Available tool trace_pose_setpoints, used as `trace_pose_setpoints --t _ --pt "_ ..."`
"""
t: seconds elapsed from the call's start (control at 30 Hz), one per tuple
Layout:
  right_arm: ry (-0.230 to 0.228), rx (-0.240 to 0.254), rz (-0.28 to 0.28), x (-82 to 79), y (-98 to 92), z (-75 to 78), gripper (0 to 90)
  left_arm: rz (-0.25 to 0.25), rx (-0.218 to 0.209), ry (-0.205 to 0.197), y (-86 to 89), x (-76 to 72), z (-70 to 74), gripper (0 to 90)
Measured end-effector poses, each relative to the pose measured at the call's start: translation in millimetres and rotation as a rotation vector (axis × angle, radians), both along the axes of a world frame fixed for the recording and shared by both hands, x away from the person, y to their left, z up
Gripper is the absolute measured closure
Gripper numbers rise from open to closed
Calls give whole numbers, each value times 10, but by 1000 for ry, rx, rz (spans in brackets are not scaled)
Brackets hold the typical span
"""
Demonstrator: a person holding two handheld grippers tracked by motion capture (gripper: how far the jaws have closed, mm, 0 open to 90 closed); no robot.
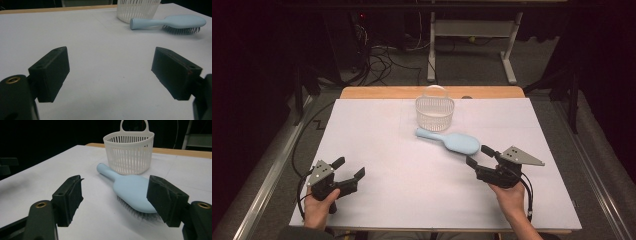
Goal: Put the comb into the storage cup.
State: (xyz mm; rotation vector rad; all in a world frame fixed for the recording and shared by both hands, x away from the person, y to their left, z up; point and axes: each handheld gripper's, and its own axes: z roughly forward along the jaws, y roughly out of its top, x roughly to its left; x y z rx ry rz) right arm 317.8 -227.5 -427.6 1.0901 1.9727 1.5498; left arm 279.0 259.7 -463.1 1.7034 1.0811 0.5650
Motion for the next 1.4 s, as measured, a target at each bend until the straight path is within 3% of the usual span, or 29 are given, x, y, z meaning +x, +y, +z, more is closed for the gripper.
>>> trace_pose_setpoints --t 0.37,0.77,1.13,1.4 --pt "77 19 56 161 123 54 355 -1 -2 -2 -4 1 0 158" --pt "70 12 78 261 262 100 357 -5 -1 -2 -9 -1 2 158" --pt "72 -31 87 394 380 159 357 -12 2 -1 -16 -1 1 159" --pt "96 -99 103 514 480 215 408 -12 3 0 -16 0 1 158"
